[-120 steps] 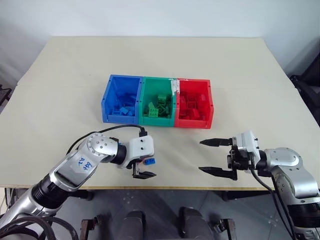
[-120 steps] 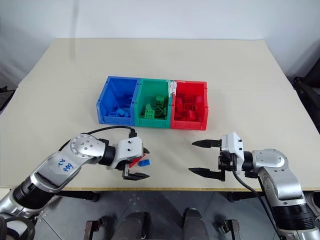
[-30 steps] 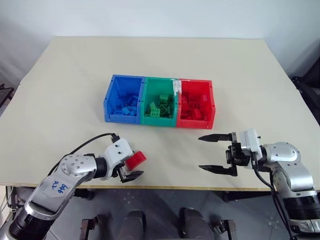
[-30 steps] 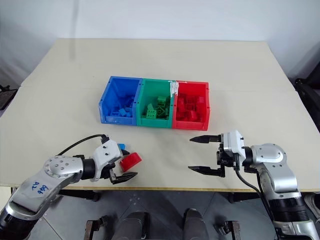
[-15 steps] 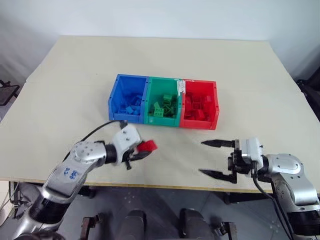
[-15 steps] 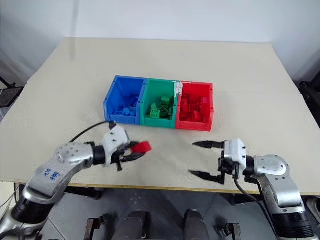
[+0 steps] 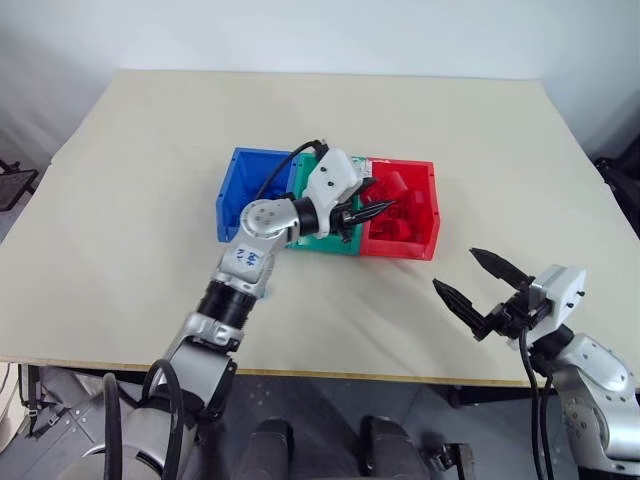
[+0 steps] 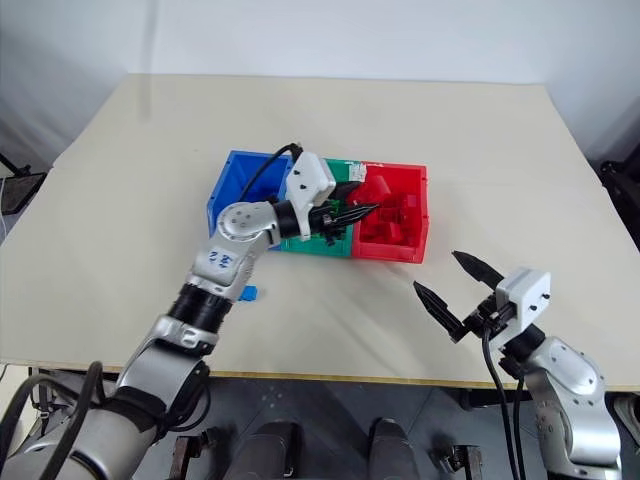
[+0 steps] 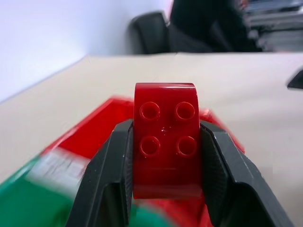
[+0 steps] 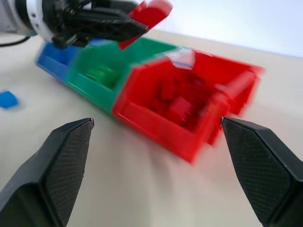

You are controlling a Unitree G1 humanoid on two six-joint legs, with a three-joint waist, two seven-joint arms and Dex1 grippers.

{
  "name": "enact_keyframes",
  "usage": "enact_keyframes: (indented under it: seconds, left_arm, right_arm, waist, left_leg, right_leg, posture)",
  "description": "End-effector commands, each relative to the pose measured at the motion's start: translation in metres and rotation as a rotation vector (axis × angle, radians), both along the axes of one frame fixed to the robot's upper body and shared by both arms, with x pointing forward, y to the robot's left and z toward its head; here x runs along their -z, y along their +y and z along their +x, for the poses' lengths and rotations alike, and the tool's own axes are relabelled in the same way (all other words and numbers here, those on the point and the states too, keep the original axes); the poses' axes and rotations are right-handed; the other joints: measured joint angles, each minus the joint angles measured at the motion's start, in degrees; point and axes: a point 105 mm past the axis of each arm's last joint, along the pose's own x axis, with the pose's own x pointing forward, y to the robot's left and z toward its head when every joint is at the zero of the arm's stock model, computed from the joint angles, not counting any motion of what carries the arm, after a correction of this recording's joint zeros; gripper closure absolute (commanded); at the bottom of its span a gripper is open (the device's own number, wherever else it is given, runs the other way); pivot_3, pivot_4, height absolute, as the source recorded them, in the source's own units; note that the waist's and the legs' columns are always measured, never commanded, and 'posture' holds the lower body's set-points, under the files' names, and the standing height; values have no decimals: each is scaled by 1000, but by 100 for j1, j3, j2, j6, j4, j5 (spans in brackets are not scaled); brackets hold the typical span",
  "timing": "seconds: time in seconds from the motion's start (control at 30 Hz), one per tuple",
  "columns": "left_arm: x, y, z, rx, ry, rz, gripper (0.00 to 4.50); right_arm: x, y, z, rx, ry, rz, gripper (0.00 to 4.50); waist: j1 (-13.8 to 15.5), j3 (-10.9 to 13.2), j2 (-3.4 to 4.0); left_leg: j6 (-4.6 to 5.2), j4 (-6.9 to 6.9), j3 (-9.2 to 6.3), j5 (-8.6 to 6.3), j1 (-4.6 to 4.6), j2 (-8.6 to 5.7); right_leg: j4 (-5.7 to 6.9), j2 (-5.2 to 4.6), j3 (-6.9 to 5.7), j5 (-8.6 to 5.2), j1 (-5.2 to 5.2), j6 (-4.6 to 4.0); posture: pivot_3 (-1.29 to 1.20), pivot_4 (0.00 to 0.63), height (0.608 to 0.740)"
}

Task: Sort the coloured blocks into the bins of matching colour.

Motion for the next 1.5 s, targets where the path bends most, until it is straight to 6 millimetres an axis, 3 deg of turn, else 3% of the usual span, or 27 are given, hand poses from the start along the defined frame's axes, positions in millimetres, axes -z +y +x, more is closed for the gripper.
enact_keyframes:
  seconds: [0.03, 0.17, 0.33, 0.43, 0.57, 0.7, 0.87, 1.03, 1.17, 1.3, 1.5]
  left_arm:
    - [-8, -8, 7, 20, -34, -3, 3018]
    - [-4, -5, 18, -13, -12, -7, 1683]
    - [-5, 0, 12, 46, -42, -56, 107]
    - [-3, 9, 6, 73, -62, -49, 46]
    - [-2, 40, -11, 66, -116, -32, 46]
    - [7, 89, -35, -2, -77, -15, 46]
    - [23, 164, -72, -198, 5, 35, 46]
    - [33, 211, -120, -331, 34, 62, 46]
    - [57, 247, -141, -434, 99, 123, 46]
    - [68, 261, -145, -434, 121, 201, 46]
    - [71, 243, -125, -266, 134, 302, 46]
  right_arm:
    - [-13, 3, -11, 51, -53, 0, 0]
    - [-15, 6, -17, 82, -55, 4, 0]
    - [-13, 10, -18, 69, -34, -8, 0]
    - [-13, 15, -14, 28, -28, -14, 0]
    - [-12, 28, -9, -120, -22, -60, 0]
    - [-6, 37, -2, -299, -4, -142, 0]
    - [-2, 50, 12, -529, 10, -230, 0]
    - [3, 61, 19, -701, 35, -292, 0]
    - [8, 68, 17, -810, 62, -342, 0]
    - [10, 68, 23, -830, 73, -375, 0]
    - [8, 57, 28, -759, 76, -386, 0]
  waist:
    - [-12, 0, 0]
    - [-7, 0, 0]
    - [10, 0, 0]
    - [11, 0, 0]
    - [-72, 0, 1]
    - [-157, 0, 1]
    - [-160, 0, 1]
    - [-105, 0, 1]
    - [-104, 0, 1]
    - [-102, 0, 0]
    - [-99, 0, 1]
  left_leg:
    - [0, 0, 0, 0, 0, 1]
    - [2, 2, 3, -1, 2, 3]
    - [4, 3, 2, -2, -2, 2]
    - [4, 3, 2, -2, -1, 1]
    - [4, 0, 5, -2, 5, 7]
    - [2, -6, -1, -1, 9, 11]
    - [4, -2, -2, -2, 12, 13]
    - [7, -1, -10, -5, 9, 11]
    - [11, 1, -8, -9, 12, 9]
    - [11, 1, -9, -10, 14, 9]
    - [9, 0, -9, -9, 13, 8]
  right_leg:
    - [0, 1, 0, 0, -1, 0]
    - [0, 2, 0, 1, -1, 2]
    - [1, 2, 1, 2, -2, 4]
    - [1, 1, 1, 2, -1, 4]
    - [3, 4, 6, 2, -2, 4]
    - [7, 7, 9, 1, -2, 2]
    - [9, 6, 13, 1, -1, 1]
    - [3, -1, 10, 0, 3, -2]
    - [-5, -6, 8, -2, 6, -5]
    - [-16, -4, 4, -4, 6, -9]
    - [-11, -5, 1, -5, 5, -10]
  posture:
    - [0, 150, 740]
    - [0, 150, 740]
    - [0, 150, 740]
    - [0, 150, 740]
    - [0, 150, 740]
    - [0, 150, 740]
    - [0, 150, 740]
    - [0, 150, 740]
    - [0, 150, 740]
    - [0, 150, 740]
    - [0, 150, 740]
